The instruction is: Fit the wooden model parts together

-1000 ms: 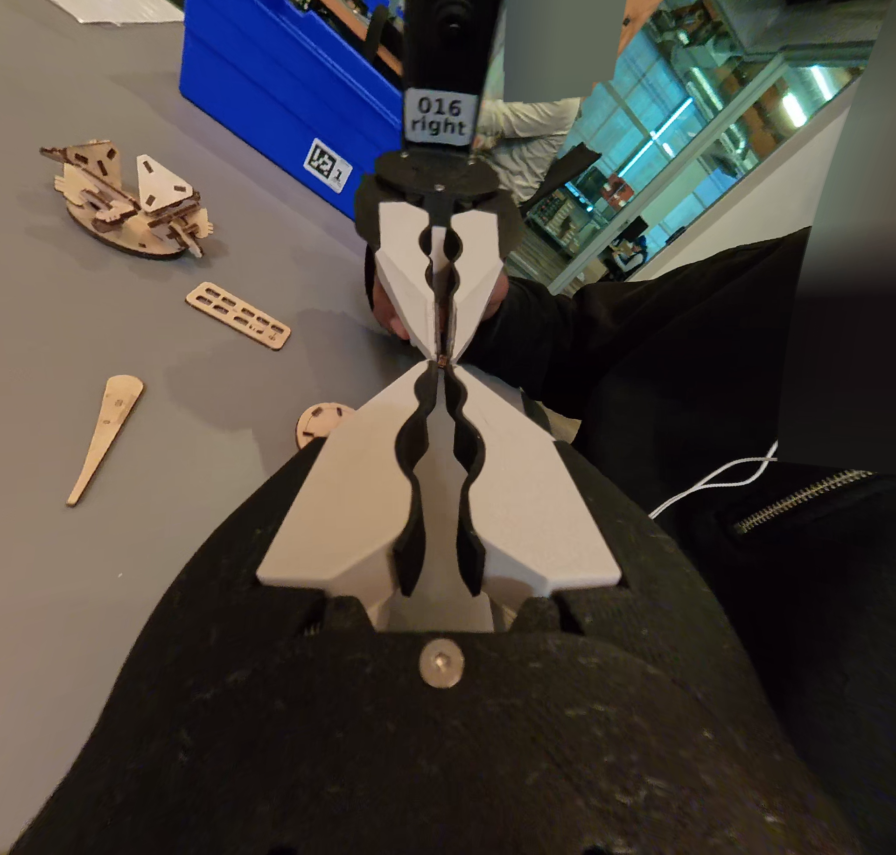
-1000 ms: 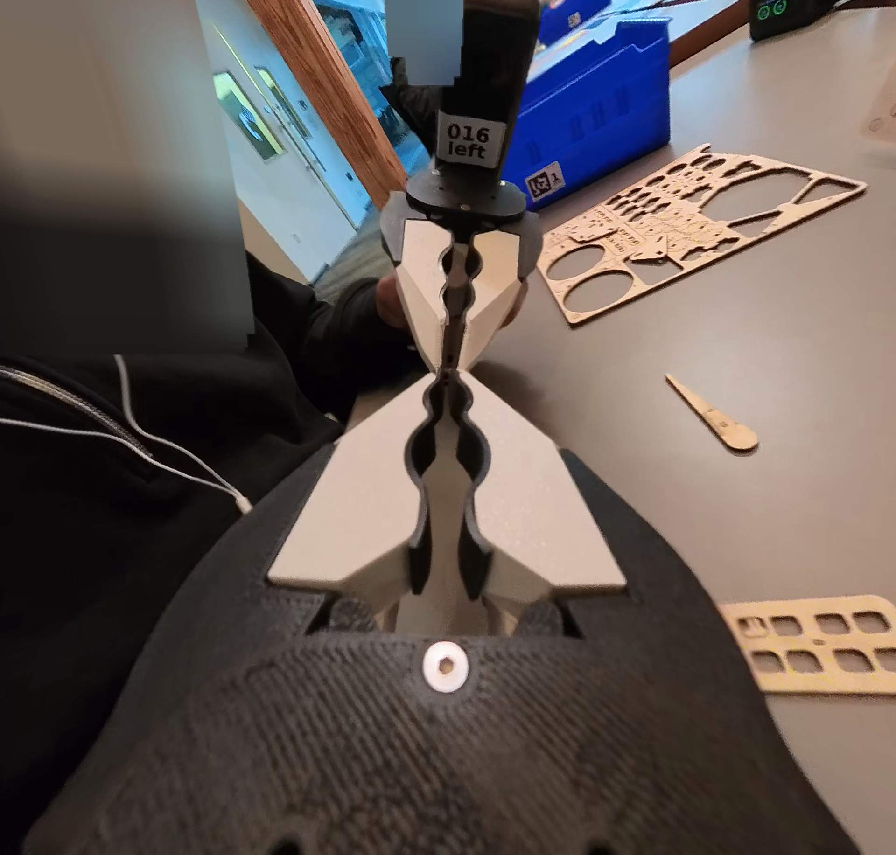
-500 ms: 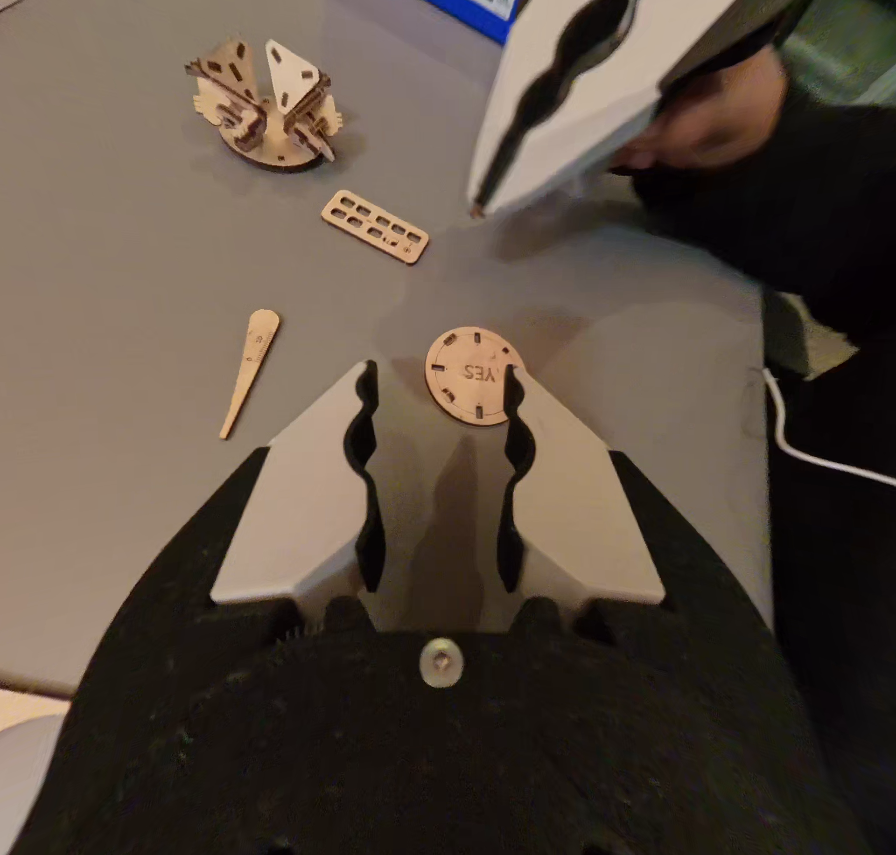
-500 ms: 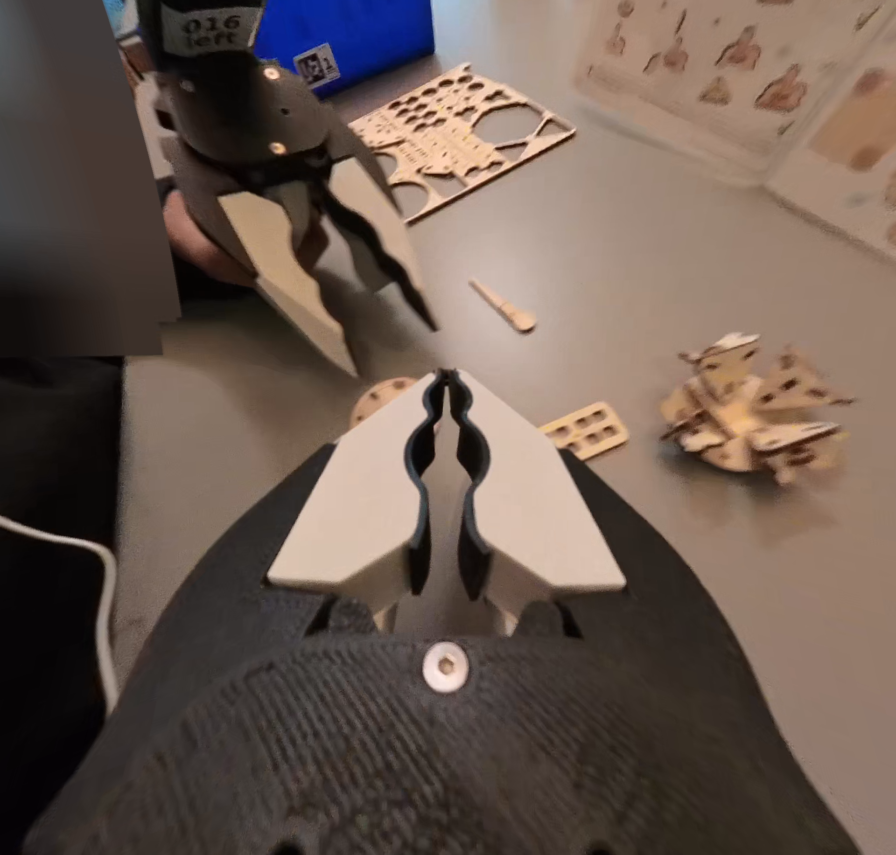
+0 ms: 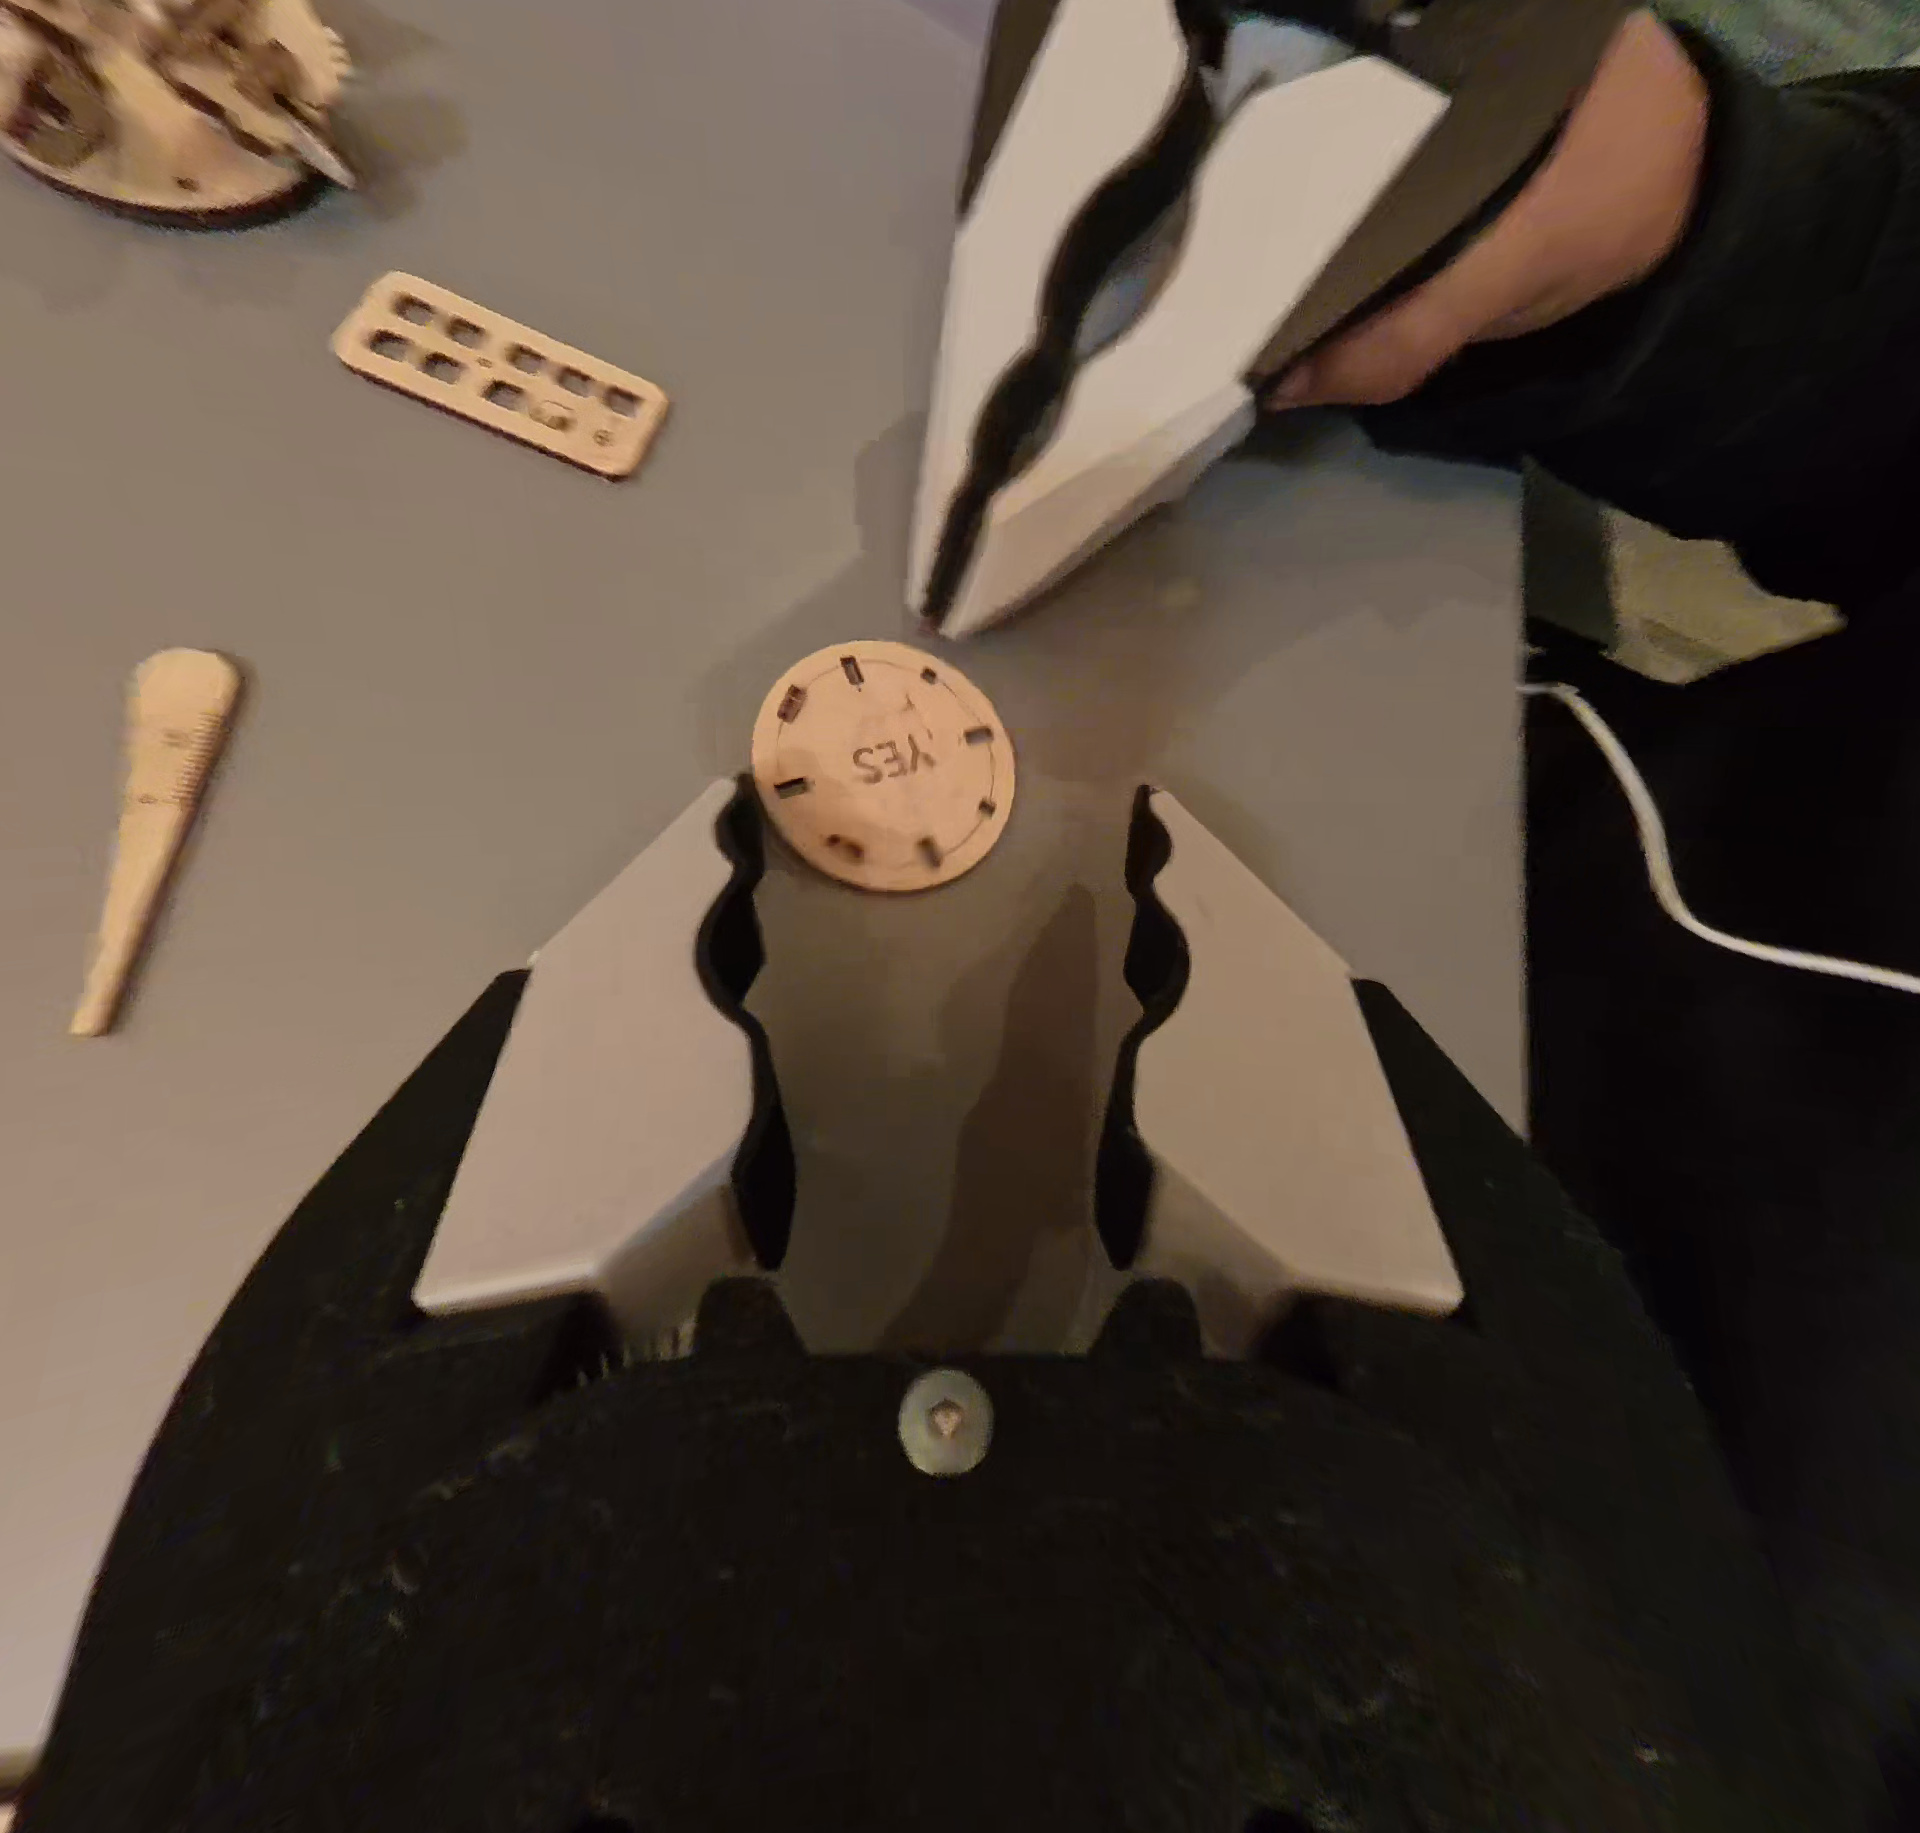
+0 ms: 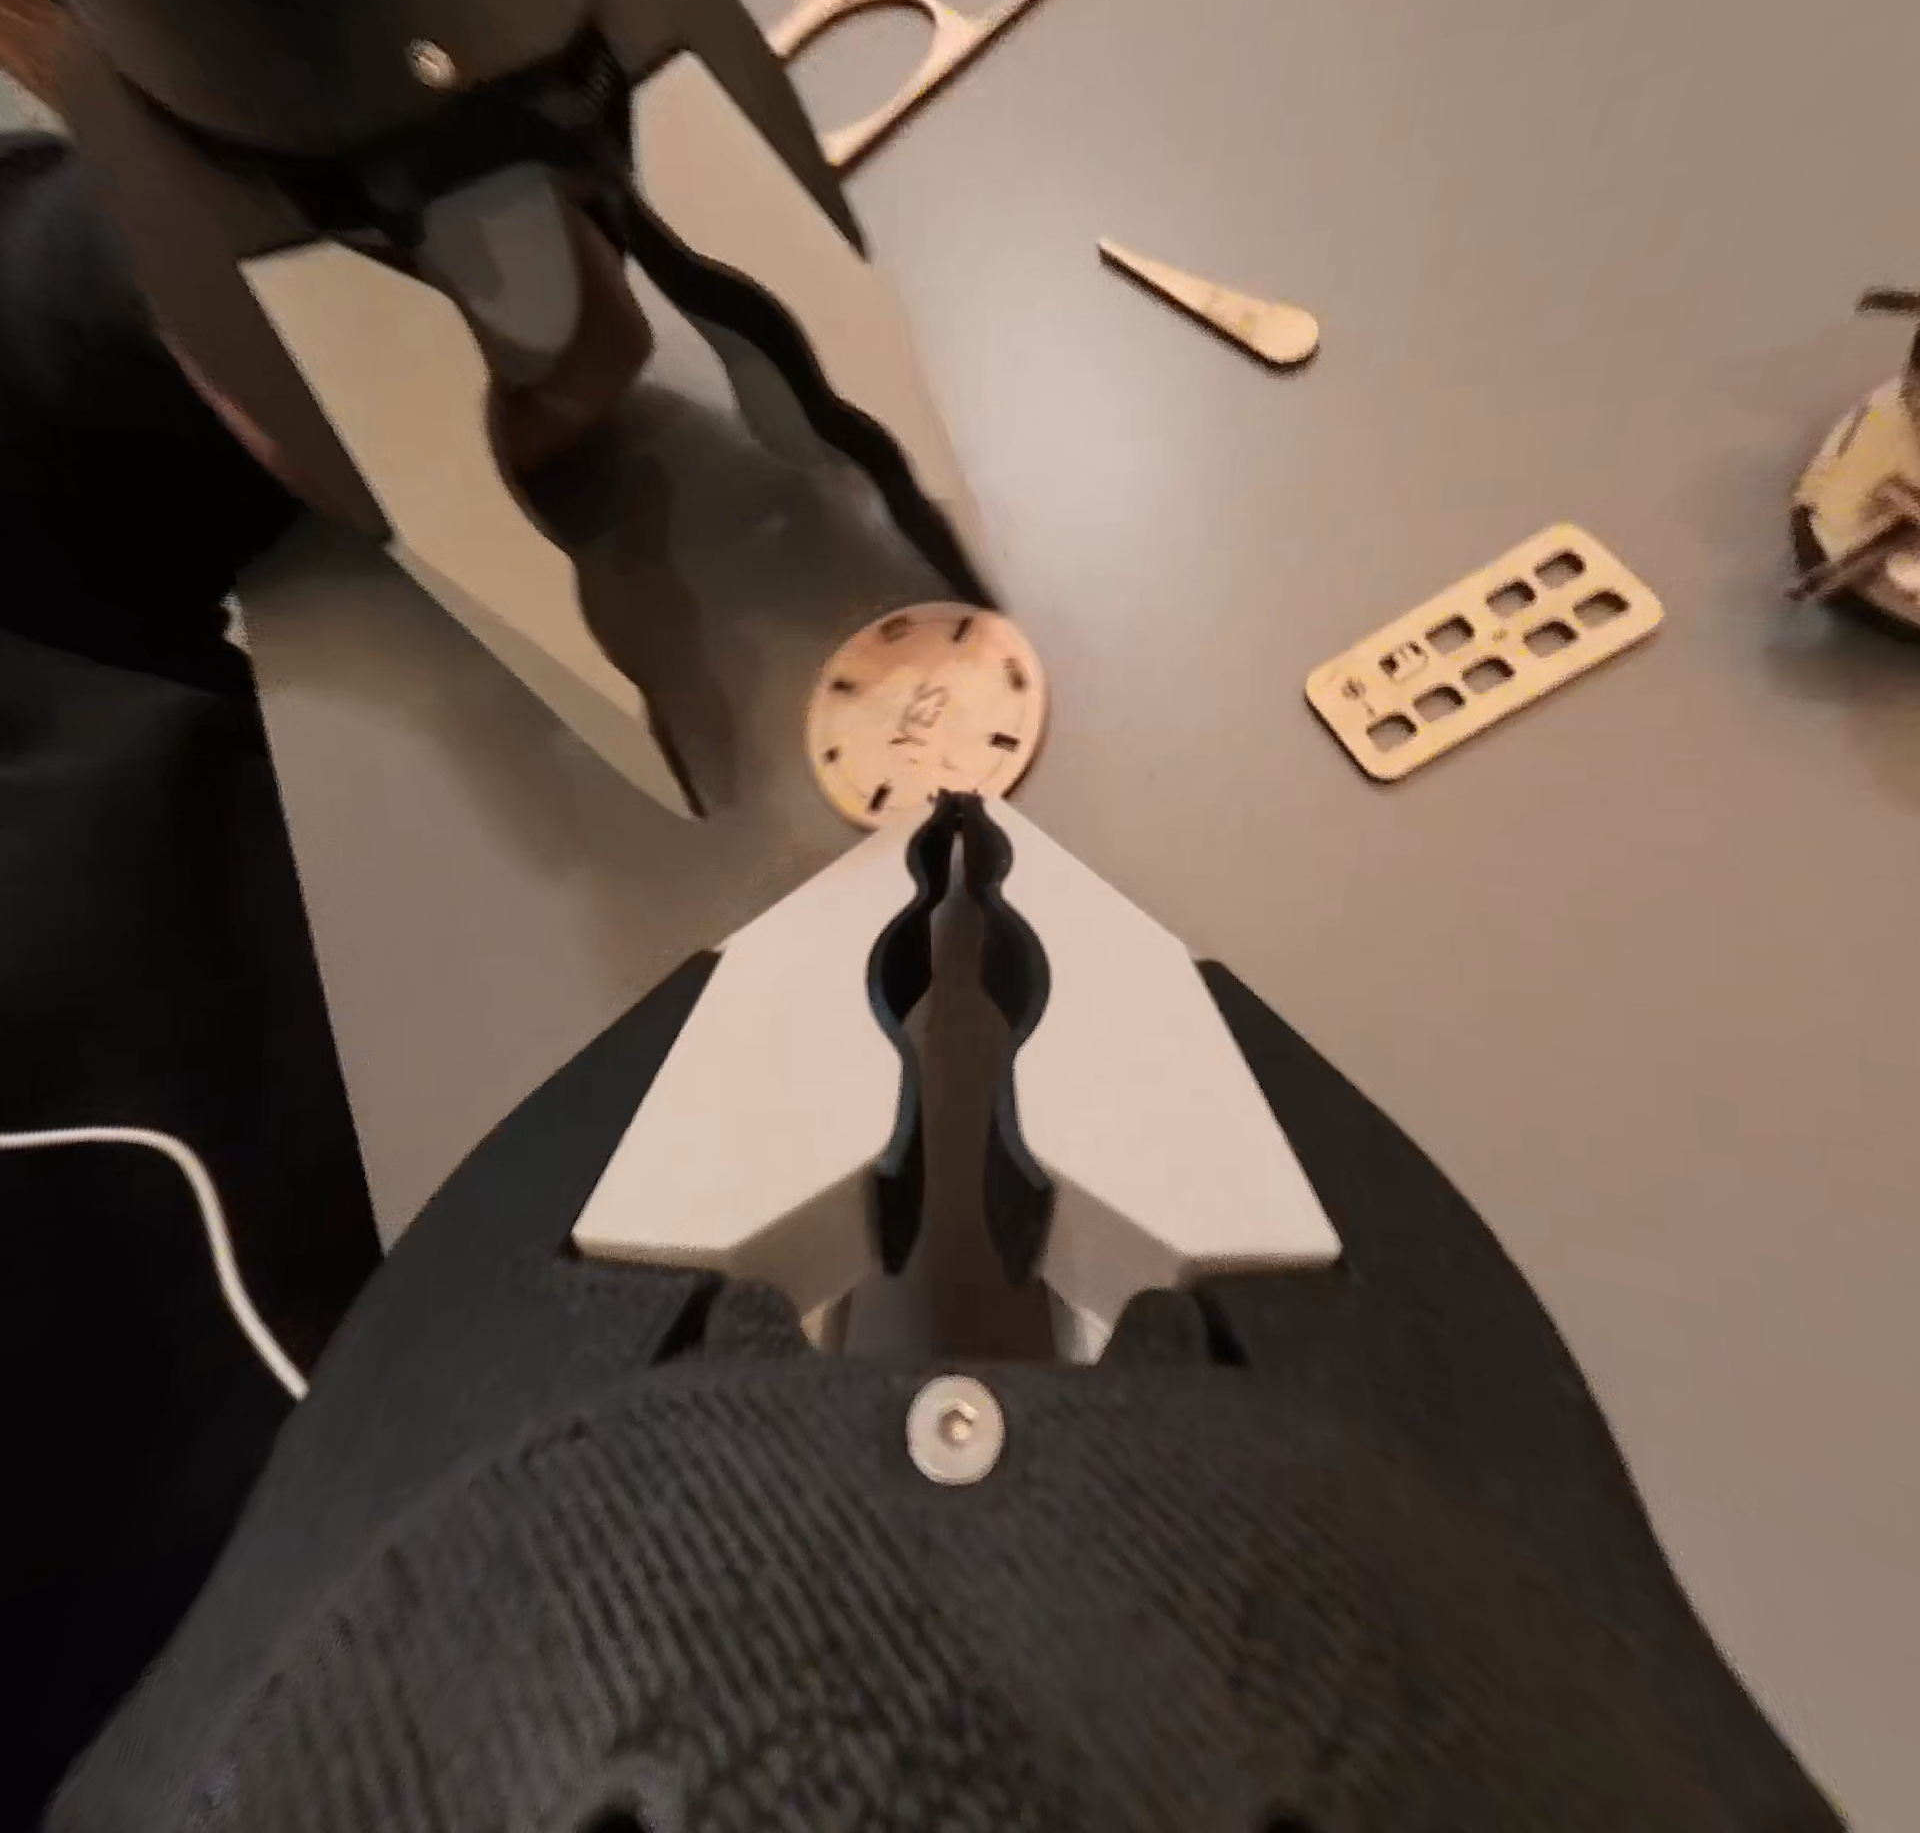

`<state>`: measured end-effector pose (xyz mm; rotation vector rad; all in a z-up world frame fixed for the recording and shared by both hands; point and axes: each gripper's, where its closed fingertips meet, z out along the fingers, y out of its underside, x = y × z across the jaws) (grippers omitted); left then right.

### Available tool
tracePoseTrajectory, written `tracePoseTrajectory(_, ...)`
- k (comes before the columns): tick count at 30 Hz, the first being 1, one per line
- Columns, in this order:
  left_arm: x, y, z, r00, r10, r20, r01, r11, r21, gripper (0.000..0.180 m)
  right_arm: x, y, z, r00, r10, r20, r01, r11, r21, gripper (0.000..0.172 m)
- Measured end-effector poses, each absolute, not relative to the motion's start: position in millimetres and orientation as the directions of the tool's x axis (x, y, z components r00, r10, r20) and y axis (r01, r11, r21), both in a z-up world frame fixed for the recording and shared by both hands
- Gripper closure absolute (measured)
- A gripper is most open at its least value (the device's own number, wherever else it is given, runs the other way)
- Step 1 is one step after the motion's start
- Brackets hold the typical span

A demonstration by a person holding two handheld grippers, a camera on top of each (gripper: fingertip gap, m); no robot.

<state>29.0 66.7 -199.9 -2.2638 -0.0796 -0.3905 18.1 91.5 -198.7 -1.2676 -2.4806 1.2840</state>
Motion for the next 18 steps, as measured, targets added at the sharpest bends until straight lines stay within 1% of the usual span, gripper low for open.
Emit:
tracePoseTrajectory(2, 54, 57, -196, 0.893, -0.182, 0.411, 0.190, -0.676, -0.712, 0.137, 20, 97, -202, -0.635, 0.723, -0.271, 0.650, 0.311, -0.694, 0.171)
tracePoseTrajectory(4, 71, 50, -191, 0.840, -0.267, 0.473, 0.181, -0.683, -0.708, 0.146, 23, 101, -201, -0.624, 0.729, -0.283, 0.661, 0.299, -0.688, 0.171)
tracePoseTrajectory(8, 59, 59, -181, 0.875, -0.233, 0.424, 0.203, -0.620, -0.758, 0.146, 33, 103, -195, -0.608, 0.712, -0.350, 0.697, 0.269, -0.665, 0.172)
tracePoseTrajectory(11, 60, 65, -177, 0.883, -0.220, 0.414, 0.212, -0.600, -0.771, 0.148, 48, 104, -192, -0.612, 0.712, -0.344, 0.718, 0.318, -0.620, 0.171)
tracePoseTrajectory(14, 73, 69, -176, 0.882, -0.234, 0.410, 0.202, -0.598, -0.776, 0.148, 64, 103, -187, -0.646, 0.703, -0.297, 0.706, 0.403, -0.582, 0.171)
tracePoseTrajectory(15, 78, 71, -174, 0.886, -0.242, 0.396, 0.191, -0.587, -0.787, 0.156, 67, 103, -186, -0.656, 0.702, -0.278, 0.701, 0.429, -0.570, 0.172)
tracePoseTrajectory(16, 80, 73, -173, 0.897, -0.237, 0.373, 0.180, -0.576, -0.798, 0.180, 69, 103, -185, -0.663, 0.699, -0.267, 0.699, 0.450, -0.556, 0.171)
tracePoseTrajectory(18, 69, 80, -179, 0.946, -0.142, 0.290, 0.158, -0.582, -0.798, 0.180, 70, 106, -189, -0.658, 0.710, -0.252, 0.713, 0.478, -0.513, 0.171)
